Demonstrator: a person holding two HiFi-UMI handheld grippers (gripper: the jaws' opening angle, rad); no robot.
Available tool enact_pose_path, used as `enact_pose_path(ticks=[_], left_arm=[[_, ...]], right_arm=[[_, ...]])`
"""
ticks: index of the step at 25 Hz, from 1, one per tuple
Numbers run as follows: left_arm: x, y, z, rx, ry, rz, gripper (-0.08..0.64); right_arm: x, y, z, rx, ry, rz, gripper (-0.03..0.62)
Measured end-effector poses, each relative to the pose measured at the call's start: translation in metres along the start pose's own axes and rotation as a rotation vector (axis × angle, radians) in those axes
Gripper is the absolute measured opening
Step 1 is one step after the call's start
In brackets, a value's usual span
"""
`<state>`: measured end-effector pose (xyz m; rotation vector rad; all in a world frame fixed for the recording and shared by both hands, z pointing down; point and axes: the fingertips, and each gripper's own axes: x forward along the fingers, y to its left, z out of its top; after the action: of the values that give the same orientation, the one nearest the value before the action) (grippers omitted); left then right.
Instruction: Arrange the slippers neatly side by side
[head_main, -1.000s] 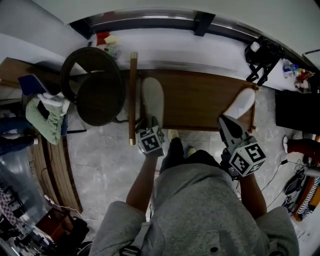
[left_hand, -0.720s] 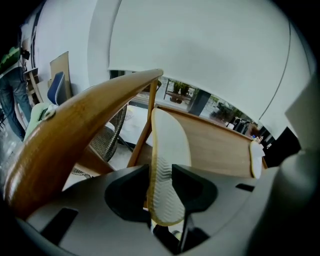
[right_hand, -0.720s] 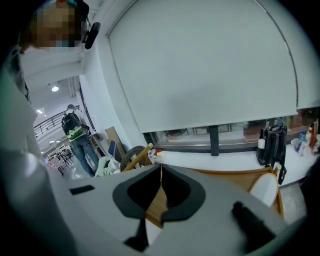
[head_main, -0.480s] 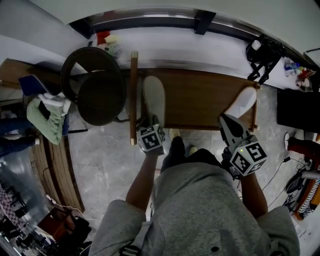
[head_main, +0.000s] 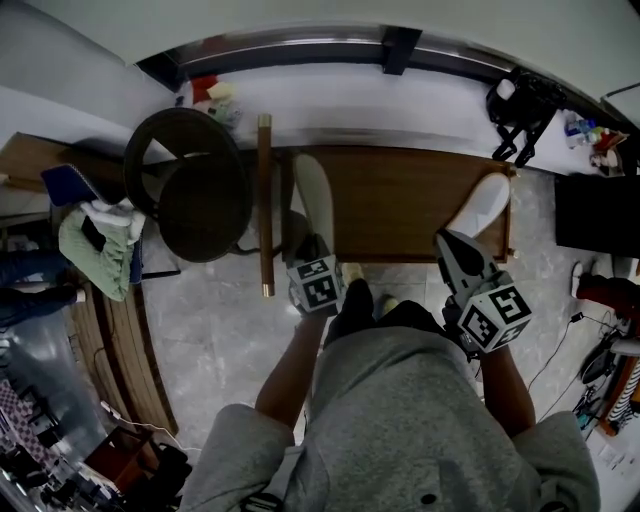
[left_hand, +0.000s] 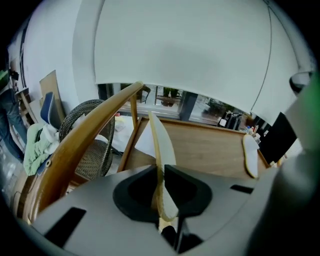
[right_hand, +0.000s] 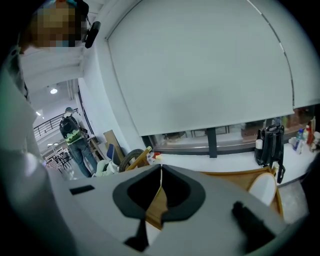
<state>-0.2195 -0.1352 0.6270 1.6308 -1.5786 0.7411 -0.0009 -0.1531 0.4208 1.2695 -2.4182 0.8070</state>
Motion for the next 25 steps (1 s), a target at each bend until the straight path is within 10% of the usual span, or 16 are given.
enact_pose_path(ticks=[15,25], left_arm=[[0.005,-0.101,0.001,0.416,-0.024,-0.135,0.048],[0.024,-0.148,-0.012,0.437,0.052,-0.23,0.048]], right_arm=[[-0.032,-0.022,-0.003,0.032,-0.04,-0.083,0.028],[-0.053,-0.039,-0.01,0.07,-0.061,-0.131,0.028]])
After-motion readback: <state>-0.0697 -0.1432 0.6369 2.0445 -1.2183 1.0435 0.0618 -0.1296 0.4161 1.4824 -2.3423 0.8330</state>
